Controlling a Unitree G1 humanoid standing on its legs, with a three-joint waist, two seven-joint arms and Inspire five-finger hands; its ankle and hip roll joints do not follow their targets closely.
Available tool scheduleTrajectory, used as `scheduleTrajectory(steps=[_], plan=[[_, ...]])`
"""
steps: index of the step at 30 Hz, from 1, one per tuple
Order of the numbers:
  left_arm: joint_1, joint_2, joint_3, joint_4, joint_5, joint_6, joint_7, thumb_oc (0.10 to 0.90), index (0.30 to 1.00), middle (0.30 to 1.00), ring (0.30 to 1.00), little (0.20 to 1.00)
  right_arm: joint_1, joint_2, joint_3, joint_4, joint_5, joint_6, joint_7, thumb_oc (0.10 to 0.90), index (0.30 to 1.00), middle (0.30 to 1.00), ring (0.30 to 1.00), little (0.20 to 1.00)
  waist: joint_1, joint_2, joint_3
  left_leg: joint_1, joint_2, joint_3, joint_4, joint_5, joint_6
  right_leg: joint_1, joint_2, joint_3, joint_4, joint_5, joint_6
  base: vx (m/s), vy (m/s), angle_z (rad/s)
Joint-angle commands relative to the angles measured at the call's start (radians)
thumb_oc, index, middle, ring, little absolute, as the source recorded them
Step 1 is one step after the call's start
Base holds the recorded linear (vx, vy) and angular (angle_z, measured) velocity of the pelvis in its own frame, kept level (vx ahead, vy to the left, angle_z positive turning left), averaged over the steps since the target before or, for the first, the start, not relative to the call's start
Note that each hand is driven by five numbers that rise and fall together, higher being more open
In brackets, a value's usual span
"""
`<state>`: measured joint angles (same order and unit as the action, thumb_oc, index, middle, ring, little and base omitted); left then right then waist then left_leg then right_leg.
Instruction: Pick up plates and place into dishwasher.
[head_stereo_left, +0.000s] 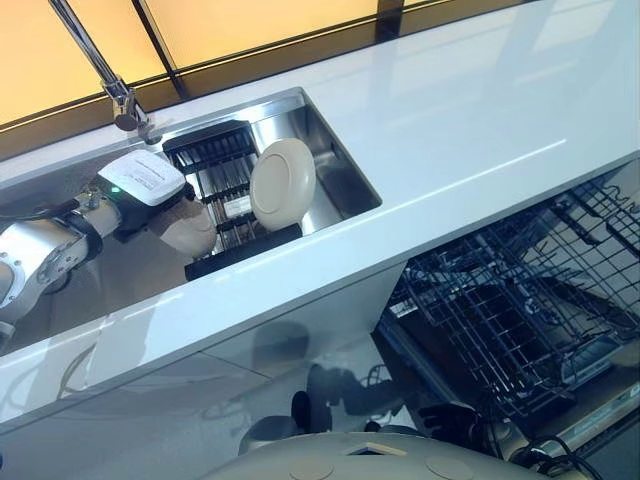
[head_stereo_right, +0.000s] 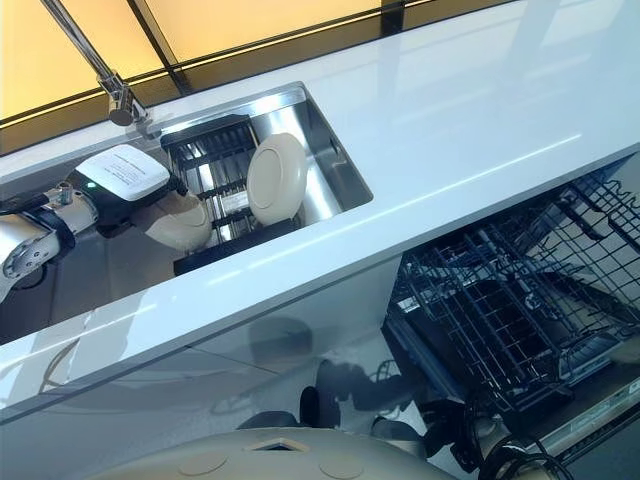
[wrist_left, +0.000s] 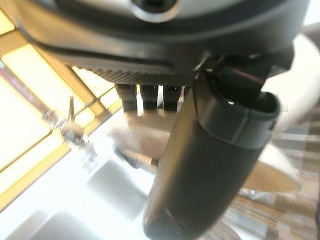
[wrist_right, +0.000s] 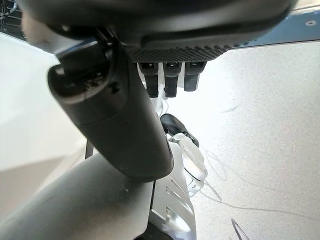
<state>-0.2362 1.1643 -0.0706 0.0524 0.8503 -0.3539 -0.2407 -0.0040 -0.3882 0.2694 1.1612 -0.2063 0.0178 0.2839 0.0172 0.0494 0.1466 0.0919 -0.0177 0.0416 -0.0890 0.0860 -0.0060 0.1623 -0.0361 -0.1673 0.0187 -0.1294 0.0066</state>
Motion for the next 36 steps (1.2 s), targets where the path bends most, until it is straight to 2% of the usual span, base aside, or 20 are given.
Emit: scheduleTrajectory(steps=[1, 7, 10, 17, 19, 22, 23, 26, 27, 31, 33, 36], plan=[[-0.125, 0.004, 0.090, 0.031, -0.039, 0.041, 0.092, 0.100, 0.300, 0.300, 0.300, 0.200, -0.025, -0.001, -0.031, -0.039, 0.042, -0.048, -0.002, 0.800, 0.900, 0.900, 0.900, 0.900, -0.012, 0.025, -0.013, 0.033, -0.068, 0.013, 0.013, -0.149, 0.044, -0.087, 0.037, 0.017, 0.057, 0.019, 0.081, 0.00, 0.005, -0.04], [-0.105, 0.019, 0.118, 0.042, -0.036, 0.064, 0.214, 0.100, 0.300, 0.300, 0.300, 0.200, -0.019, 0.001, -0.031, -0.048, 0.040, -0.045, -0.009, 0.800, 0.900, 0.900, 0.900, 0.900, -0.011, 0.026, -0.014, 0.034, -0.069, 0.015, 0.012, -0.149, 0.043, -0.084, 0.036, 0.016, 0.050, 0.022, 0.081, 0.00, 0.006, -0.08], [-0.096, 0.030, 0.132, 0.053, -0.040, 0.074, 0.277, 0.100, 0.300, 0.300, 0.300, 0.200, -0.015, 0.000, -0.032, -0.061, 0.056, -0.071, -0.036, 0.800, 0.900, 0.900, 0.900, 0.900, -0.011, 0.025, -0.016, 0.034, -0.069, 0.015, 0.012, -0.149, 0.042, -0.082, 0.036, 0.018, 0.047, 0.022, 0.082, 0.00, 0.000, 0.00], [-0.046, 0.055, 0.209, 0.055, -0.105, 0.080, 0.503, 0.100, 0.300, 0.300, 0.300, 0.200, 0.003, -0.009, -0.060, -0.164, 0.128, -0.117, -0.100, 0.800, 0.900, 0.900, 0.900, 0.900, -0.017, 0.022, -0.019, 0.039, -0.066, 0.017, 0.010, -0.152, 0.042, -0.082, 0.035, 0.023, 0.048, 0.023, 0.082, 0.00, 0.002, 0.01], [-0.029, 0.065, 0.244, 0.035, -0.135, 0.081, 0.559, 0.100, 0.300, 0.300, 0.300, 0.200, 0.019, -0.013, -0.079, -0.259, 0.187, -0.114, -0.120, 0.800, 0.900, 0.900, 0.900, 0.900, -0.023, 0.020, -0.021, 0.041, -0.064, 0.020, 0.009, -0.154, 0.042, -0.082, 0.035, 0.026, 0.048, 0.024, 0.083, 0.00, 0.001, -0.02], [-0.001, 0.064, 0.283, 0.007, -0.156, 0.087, 0.616, 0.100, 0.300, 0.300, 0.300, 0.200, 0.055, -0.010, -0.105, -0.441, 0.280, -0.085, -0.094, 0.800, 0.900, 0.900, 0.900, 0.900, -0.038, 0.016, -0.022, 0.044, -0.062, 0.025, 0.009, -0.156, 0.042, -0.085, 0.034, 0.032, 0.051, 0.025, 0.084, 0.00, 0.001, -0.05], [0.009, 0.060, 0.297, -0.005, -0.163, 0.090, 0.631, 0.100, 0.300, 0.300, 0.300, 0.200, 0.069, -0.005, -0.112, -0.511, 0.317, -0.073, -0.058, 0.800, 0.900, 0.900, 0.900, 0.900, -0.044, 0.014, -0.023, 0.044, -0.061, 0.028, 0.009, -0.158, 0.043, -0.087, 0.034, 0.034, 0.052, 0.026, 0.085, 0.00, 0.000, -0.11], [0.015, 0.052, 0.315, -0.015, -0.169, 0.101, 0.659, 0.100, 0.300, 0.300, 0.300, 0.200, 0.112, 0.018, -0.108, -0.671, 0.414, 0.019, 0.135, 0.800, 0.900, 0.900, 0.900, 0.900, -0.064, 0.008, -0.027, 0.046, -0.059, 0.039, 0.009, -0.160, 0.043, -0.093, 0.032, 0.038, 0.055, 0.026, 0.087, 0.00, -0.010, -0.24], [0.008, 0.053, 0.311, -0.003, -0.171, 0.096, 0.683, 0.100, 0.300, 0.300, 0.300, 0.200, 0.128, 0.025, -0.099, -0.721, 0.432, 0.026, 0.242, 0.800, 0.900, 0.900, 0.900, 0.900, -0.071, 0.002, -0.029, 0.046, -0.058, 0.046, 0.008, -0.160, 0.043, -0.094, 0.031, 0.039, 0.054, 0.027, 0.089, -0.01, -0.027, -0.15], [-0.049, 0.081, 0.248, 0.042, -0.193, 0.085, 0.740, 0.100, 0.300, 0.300, 0.300, 0.200, 0.139, -0.036, -0.080, -0.865, 0.514, 0.089, 0.457, 0.800, 0.900, 0.900, 0.900, 0.900, -0.084, -0.013, -0.039, 0.049, -0.053, 0.060, 0.004, -0.157, 0.039, -0.100, 0.029, 0.042, 0.050, 0.036, 0.095, -0.01, -0.036, -0.07], [-0.061, 0.090, 0.218, 0.048, -0.204, 0.088, 0.773, 0.100, 0.300, 0.300, 0.300, 0.200, 0.131, -0.102, -0.113, -0.974, 0.599, 0.128, 0.535, 0.800, 0.900, 0.900, 0.900, 0.900, -0.089, -0.021, -0.044, 0.049, -0.049, 0.071, 0.003, -0.154, 0.035, -0.102, 0.028, 0.046, 0.045, 0.044, 0.097, 0.00, -0.015, -0.01], [-0.047, 0.079, 0.211, 0.036, -0.200, 0.094, 0.808, 0.100, 0.300, 0.300, 0.300, 0.200, 0.106, -0.162, -0.186, -1.059, 0.717, 0.148, 0.514, 0.800, 0.900, 0.900, 0.900, 0.900, -0.094, -0.030, -0.050, 0.049, -0.047, 0.079, 0.003, -0.151, 0.034, -0.105, 0.028, 0.053, 0.042, 0.052, 0.098, 0.00, -0.010, -0.12]])
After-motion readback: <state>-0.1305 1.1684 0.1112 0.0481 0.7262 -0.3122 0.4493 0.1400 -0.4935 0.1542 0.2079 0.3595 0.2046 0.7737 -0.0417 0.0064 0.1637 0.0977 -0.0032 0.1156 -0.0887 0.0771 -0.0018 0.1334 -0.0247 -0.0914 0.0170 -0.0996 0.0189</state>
